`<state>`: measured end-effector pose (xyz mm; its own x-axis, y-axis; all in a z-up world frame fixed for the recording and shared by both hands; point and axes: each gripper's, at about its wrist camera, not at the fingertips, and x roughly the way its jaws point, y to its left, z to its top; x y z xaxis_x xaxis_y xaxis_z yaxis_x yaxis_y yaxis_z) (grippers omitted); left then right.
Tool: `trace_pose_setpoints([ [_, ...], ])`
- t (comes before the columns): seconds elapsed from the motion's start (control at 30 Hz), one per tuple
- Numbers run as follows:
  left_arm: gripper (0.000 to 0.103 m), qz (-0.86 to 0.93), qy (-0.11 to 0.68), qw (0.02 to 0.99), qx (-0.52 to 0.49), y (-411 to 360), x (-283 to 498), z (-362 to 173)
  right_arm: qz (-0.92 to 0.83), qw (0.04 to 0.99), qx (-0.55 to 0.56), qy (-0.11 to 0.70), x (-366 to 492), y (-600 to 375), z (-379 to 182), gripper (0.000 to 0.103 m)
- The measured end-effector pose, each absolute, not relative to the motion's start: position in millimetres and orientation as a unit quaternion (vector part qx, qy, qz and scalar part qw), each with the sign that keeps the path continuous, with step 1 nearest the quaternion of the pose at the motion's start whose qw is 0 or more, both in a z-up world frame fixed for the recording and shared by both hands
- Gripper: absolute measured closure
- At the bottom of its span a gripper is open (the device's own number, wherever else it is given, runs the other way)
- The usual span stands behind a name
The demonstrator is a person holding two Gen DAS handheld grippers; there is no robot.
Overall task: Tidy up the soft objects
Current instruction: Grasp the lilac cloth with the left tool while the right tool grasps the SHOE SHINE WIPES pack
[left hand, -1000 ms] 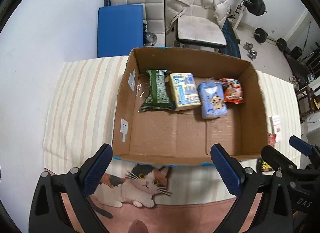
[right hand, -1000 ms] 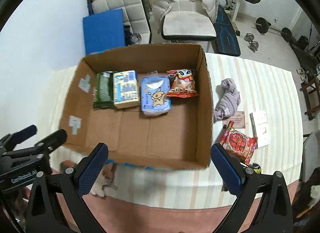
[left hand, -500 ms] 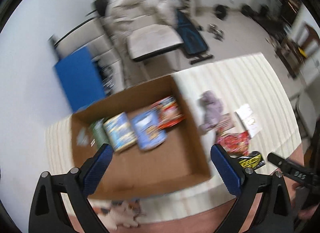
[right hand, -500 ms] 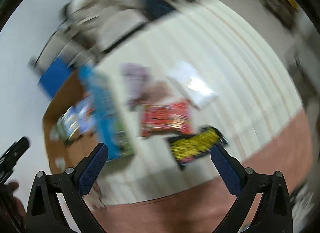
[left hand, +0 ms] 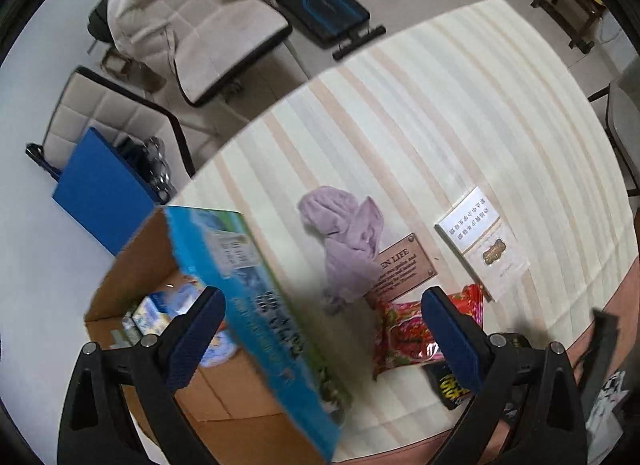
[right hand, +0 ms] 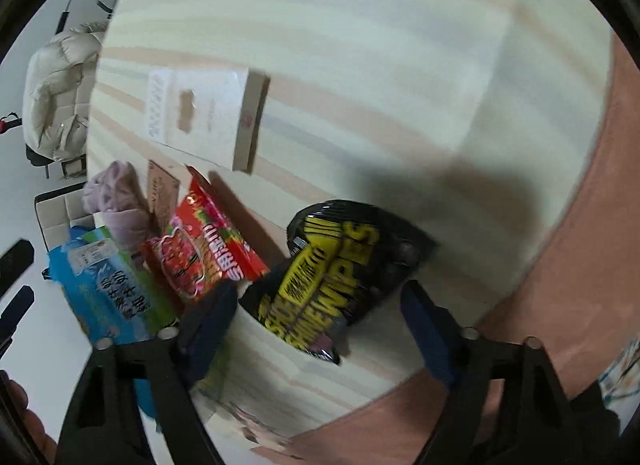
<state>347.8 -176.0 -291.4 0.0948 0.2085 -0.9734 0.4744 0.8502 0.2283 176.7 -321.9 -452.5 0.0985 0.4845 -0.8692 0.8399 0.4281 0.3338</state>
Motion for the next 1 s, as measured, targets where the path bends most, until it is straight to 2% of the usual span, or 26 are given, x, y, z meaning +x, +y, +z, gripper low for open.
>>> trace_pose_setpoints([
  [0.03,0.002,-0.095,0.671,0.690,0.255,-177.5,349.8,-296.4,-0.165,0.533,0.506,0.657,178.1,-317.5,-457.7,0.032],
  [0.1,0.002,-0.092,0.684,0.680,0.248,-179.6,355.5,-309.5,-0.166,0.550,0.489,0.656,182.3,-314.1,-452.7,0.048],
  [0.2,0.002,-0.091,0.715,0.657,0.221,-177.7,365.3,-331.6,-0.141,0.562,0.452,0.678,184.6,-316.2,-451.0,0.054],
  [0.47,0.002,-0.061,0.751,0.618,0.225,-174.6,378.6,-384.9,-0.119,0.628,0.224,0.736,201.6,-345.8,-423.5,0.055],
  [0.53,0.002,-0.057,0.747,0.614,0.249,-180.4,376.2,-395.3,-0.108,0.624,0.197,0.749,209.5,-343.9,-424.2,0.052],
  [0.57,0.002,-0.062,0.746,0.612,0.254,-183.7,373.9,-399.3,-0.110,0.623,0.204,0.747,210.8,-344.6,-423.7,0.047],
  [0.6,0.009,-0.066,0.747,0.611,0.253,-185.7,371.7,-402.4,-0.110,0.625,0.213,0.743,211.2,-345.4,-422.8,0.040],
  [0.63,0.032,-0.069,0.747,0.612,0.252,-187.1,369.7,-404.3,-0.113,0.627,0.226,0.737,210.4,-346.1,-421.6,0.038],
  [0.67,0.043,-0.068,0.748,0.610,0.253,-189.3,366.8,-407.2,-0.118,0.627,0.235,0.733,209.8,-349.0,-421.9,0.036],
  [0.73,0.059,-0.071,0.749,0.612,0.245,-191.6,362.8,-406.7,-0.136,0.623,0.255,0.727,204.3,-351.7,-424.2,0.036],
  [0.77,0.062,-0.072,0.748,0.612,0.245,-192.9,361.3,-406.5,-0.138,0.621,0.263,0.726,203.0,-353.9,-426.7,0.035],
  [1.0,0.062,-0.086,0.750,0.610,0.240,-194.5,355.1,-406.1,-0.156,0.608,0.262,0.733,205.7,-344.2,-447.3,0.036],
])
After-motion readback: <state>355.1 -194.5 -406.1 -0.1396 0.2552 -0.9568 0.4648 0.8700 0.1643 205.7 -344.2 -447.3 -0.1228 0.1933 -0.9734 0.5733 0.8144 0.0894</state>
